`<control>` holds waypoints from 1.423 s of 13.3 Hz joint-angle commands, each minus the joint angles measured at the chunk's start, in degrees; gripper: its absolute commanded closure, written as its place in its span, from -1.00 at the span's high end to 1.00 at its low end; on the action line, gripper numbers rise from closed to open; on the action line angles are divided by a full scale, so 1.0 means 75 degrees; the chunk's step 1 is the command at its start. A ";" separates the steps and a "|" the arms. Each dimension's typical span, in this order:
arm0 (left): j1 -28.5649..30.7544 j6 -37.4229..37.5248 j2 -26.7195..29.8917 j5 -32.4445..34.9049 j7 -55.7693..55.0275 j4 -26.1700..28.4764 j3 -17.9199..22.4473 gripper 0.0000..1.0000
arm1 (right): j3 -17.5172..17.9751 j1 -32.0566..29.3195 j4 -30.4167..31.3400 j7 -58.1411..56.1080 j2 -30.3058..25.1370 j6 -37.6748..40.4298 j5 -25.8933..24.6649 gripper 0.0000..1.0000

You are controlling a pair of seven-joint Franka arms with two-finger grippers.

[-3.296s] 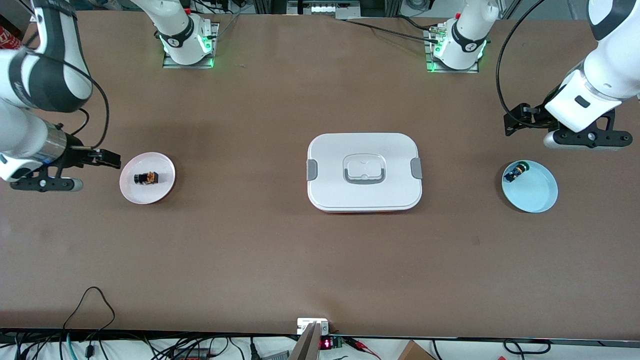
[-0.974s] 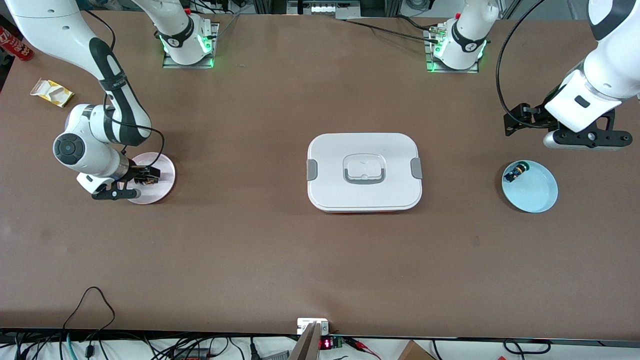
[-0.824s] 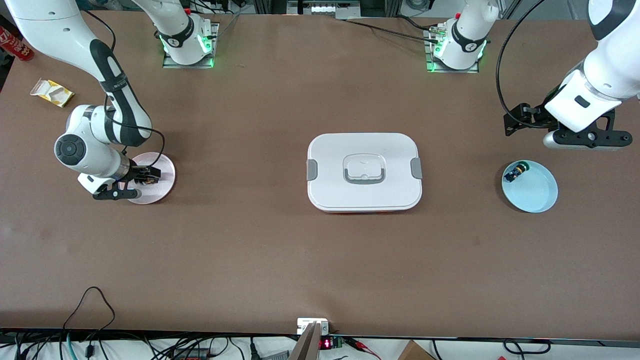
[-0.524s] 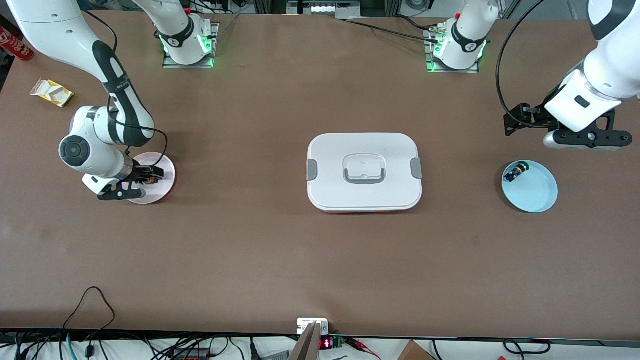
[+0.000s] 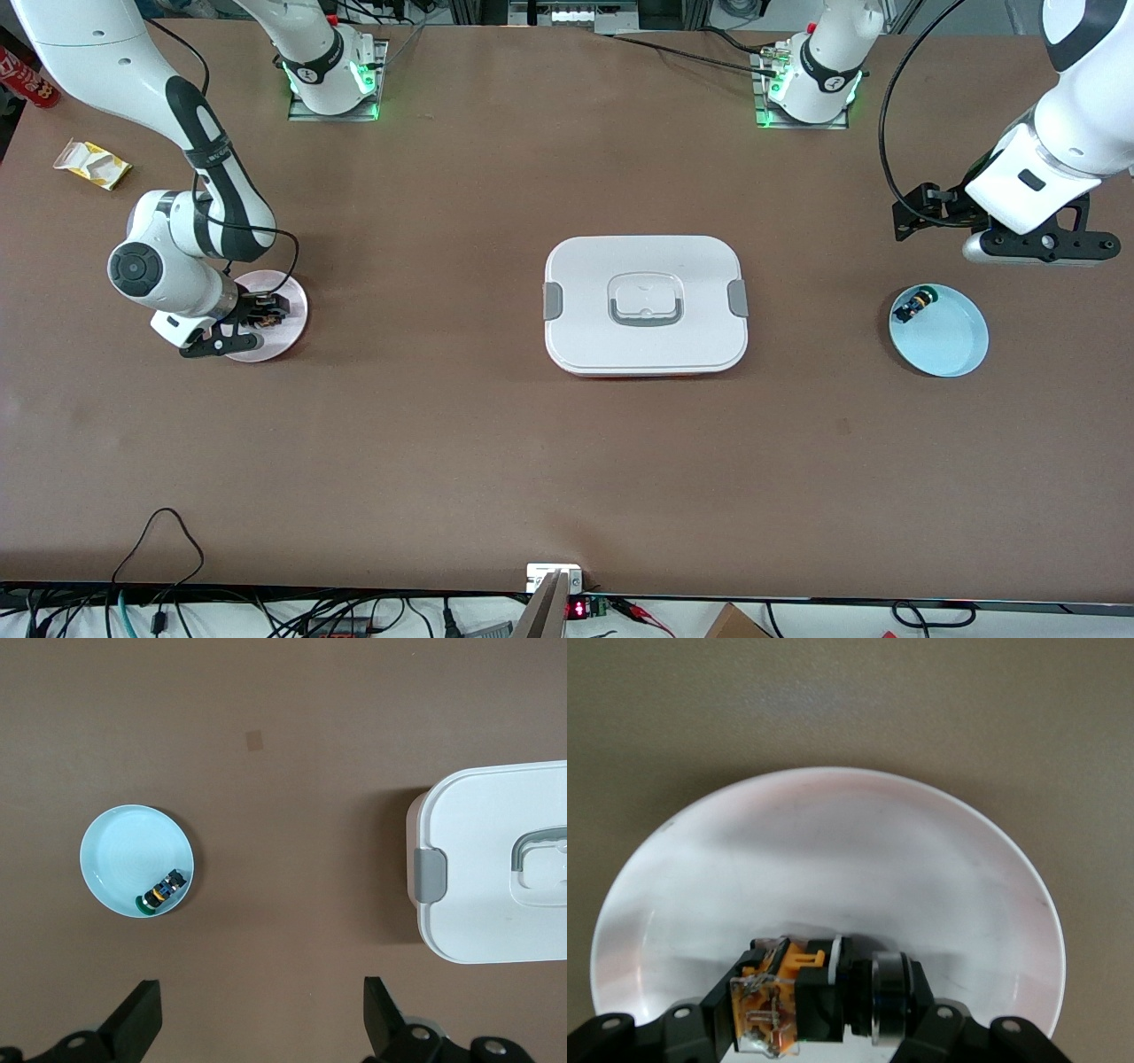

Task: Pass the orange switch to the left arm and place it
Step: 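Close the right gripper on the orange switch, then lift the orange switch with the right gripper toward the box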

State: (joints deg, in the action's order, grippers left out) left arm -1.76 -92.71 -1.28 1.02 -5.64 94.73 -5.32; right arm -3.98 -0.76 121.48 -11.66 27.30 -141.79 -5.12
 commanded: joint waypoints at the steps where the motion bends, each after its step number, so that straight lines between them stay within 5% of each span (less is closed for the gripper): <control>1: 0.0001 0.0104 0.0066 -0.0065 -0.0068 -0.0044 -0.0006 1.00 | 0.0366 -0.0203 -0.0142 -0.0238 -0.0217 0.0376 0.0259 -0.70; 6: 0.0001 0.0104 0.0066 -0.0054 -0.0068 -0.0044 0.0006 1.00 | 0.0740 -0.0238 -0.1382 -0.1044 -0.0873 0.2495 0.0366 -0.70; 11: -0.0011 0.0116 0.0066 -0.0065 -0.0068 -0.0044 -0.0006 1.00 | 0.1220 -0.0156 -0.2953 -0.1724 -0.1460 0.4735 0.1468 -0.70; 16: 0.0001 0.0116 0.0066 -0.0065 -0.0068 -0.0044 -0.0006 1.00 | 0.1409 -0.0156 -0.3061 -0.3842 -0.1929 0.5066 0.1515 -0.70; 19: -0.0011 0.0104 0.0066 -0.0065 -0.0068 -0.0044 -0.0006 1.00 | 0.1515 -0.0122 -0.3061 -0.4806 -0.2093 0.4972 0.2497 -0.70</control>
State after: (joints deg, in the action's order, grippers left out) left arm -1.76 -92.71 -1.28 1.02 -5.64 94.73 -5.32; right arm 6.34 -1.23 98.71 -43.13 12.78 -104.93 9.75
